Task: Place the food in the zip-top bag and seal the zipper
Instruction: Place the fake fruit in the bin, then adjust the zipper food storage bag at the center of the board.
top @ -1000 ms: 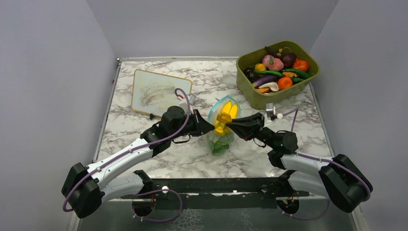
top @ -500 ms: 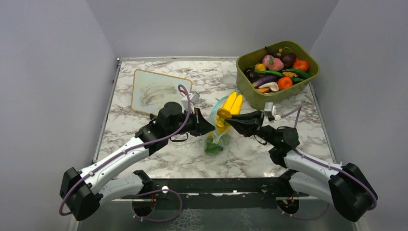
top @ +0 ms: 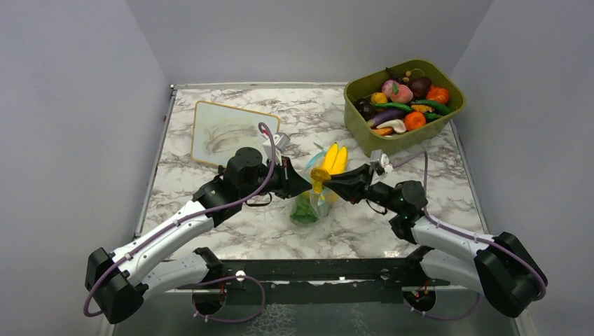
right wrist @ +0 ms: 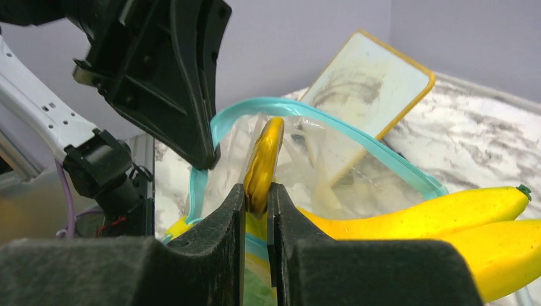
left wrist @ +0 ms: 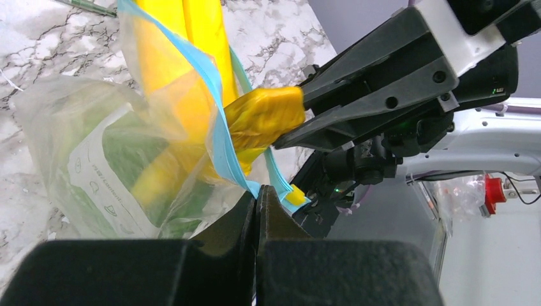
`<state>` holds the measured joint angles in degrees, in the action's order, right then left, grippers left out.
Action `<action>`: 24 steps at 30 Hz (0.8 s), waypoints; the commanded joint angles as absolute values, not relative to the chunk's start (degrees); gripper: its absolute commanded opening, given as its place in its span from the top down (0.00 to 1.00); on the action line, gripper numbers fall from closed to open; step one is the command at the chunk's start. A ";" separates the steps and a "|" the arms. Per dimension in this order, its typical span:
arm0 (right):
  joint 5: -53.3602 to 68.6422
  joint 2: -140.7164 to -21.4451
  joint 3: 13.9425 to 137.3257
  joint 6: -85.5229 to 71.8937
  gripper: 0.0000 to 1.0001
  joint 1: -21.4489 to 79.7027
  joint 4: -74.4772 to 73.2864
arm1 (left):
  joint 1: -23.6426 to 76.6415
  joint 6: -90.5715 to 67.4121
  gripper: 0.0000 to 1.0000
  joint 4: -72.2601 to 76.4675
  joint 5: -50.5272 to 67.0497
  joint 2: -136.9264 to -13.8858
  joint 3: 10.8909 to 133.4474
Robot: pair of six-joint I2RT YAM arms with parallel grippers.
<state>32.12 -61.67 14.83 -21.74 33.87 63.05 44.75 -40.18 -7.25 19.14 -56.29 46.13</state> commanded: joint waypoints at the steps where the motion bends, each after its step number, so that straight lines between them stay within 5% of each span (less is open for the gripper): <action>1: 31.17 -57.58 17.51 -15.76 0.96 34.19 44.53 | 45.00 -38.85 1.00 -7.79 20.28 -54.71 47.89; 10: 26.53 -49.83 35.97 -23.90 0.55 34.19 6.48 | 44.99 -36.84 1.00 -8.56 20.06 -53.83 47.31; 24: -4.99 -58.52 53.45 -58.04 0.60 34.18 -36.04 | 44.98 -35.55 1.00 -8.54 21.03 -53.76 46.76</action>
